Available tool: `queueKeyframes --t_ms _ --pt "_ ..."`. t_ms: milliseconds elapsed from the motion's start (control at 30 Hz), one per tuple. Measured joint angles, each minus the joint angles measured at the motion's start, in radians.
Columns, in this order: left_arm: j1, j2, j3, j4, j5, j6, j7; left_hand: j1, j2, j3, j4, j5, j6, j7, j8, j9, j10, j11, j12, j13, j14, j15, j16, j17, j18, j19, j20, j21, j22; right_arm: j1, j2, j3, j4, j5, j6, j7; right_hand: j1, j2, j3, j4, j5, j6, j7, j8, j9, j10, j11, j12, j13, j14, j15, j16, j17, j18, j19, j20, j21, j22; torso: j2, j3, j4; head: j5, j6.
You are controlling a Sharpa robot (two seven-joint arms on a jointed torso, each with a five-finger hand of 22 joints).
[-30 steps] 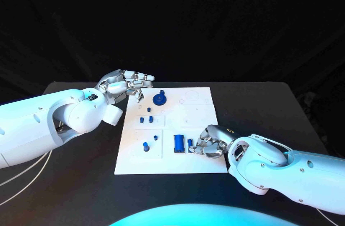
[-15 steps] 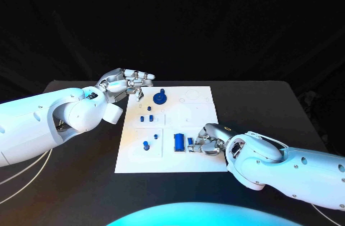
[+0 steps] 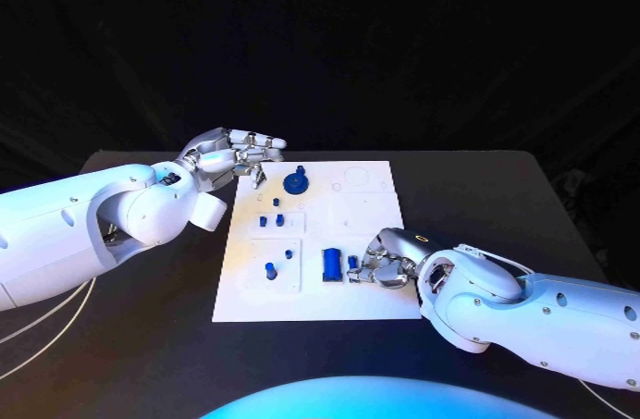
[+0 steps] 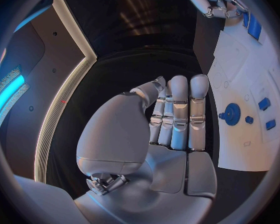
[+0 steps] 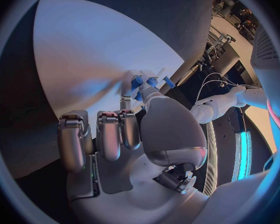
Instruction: Assemble the parts on the task board
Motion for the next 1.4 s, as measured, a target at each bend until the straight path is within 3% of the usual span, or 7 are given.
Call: queueKeyframes --t_ms 167,833,1400 --pt "0.000 0.000 0.000 -0.001 0.000 0.000 0.000 0.000 0.000 0.000 0.000 0.000 0.000 0.000 0.000 0.000 0.000 0.000 0.000 0.000 0.000 0.000 0.000 0.000 0.000 0.000 0.000 0.000 0.000 -0.004 -0.005 -0.003 0.003 0.006 -0.019 0.014 -0.016 0.018 -0.017 0.014 0.000 0.000 0.000 0.004 0.000 0.000 0.000 0.000 0.000 0.000 0.000 0.000 0.000 0.000 0.000 0.000 0.000 0.000 0.000 -0.0002 0.0000 0.001 0.002" --pt "0.000 -0.001 0.000 -0.002 0.000 0.000 -0.001 0.000 0.000 0.000 0.000 0.000 0.000 0.000 0.000 0.000 0.000 0.000 0.004 0.000 -0.004 0.004 0.000 -0.001 0.000 0.000 0.000 0.000 -0.001 -0.006 -0.064 -0.003 0.051 0.041 -0.044 0.061 -0.029 0.015 -0.020 0.017 0.000 0.000 0.000 0.004 0.000 0.000 0.000 0.000 0.001 0.000 0.000 0.000 0.001 0.000 0.000 0.000 0.000 0.000 0.000 -0.0004 -0.0015 0.005 0.000" --pt "0.000 -0.001 0.000 -0.001 0.000 0.001 -0.002 0.000 0.000 0.000 0.000 0.000 0.000 0.000 0.000 0.000 0.000 0.000 0.004 0.000 -0.004 0.004 0.000 -0.001 0.000 0.000 0.000 0.000 -0.001 -0.007 -0.045 -0.003 0.022 0.044 -0.020 0.060 -0.023 0.020 -0.020 0.017 0.000 0.000 0.000 0.004 0.000 0.000 0.000 0.004 0.001 0.000 0.000 0.000 0.001 0.000 0.000 0.000 0.000 0.000 0.001 -0.0003 -0.0004 0.004 -0.001"
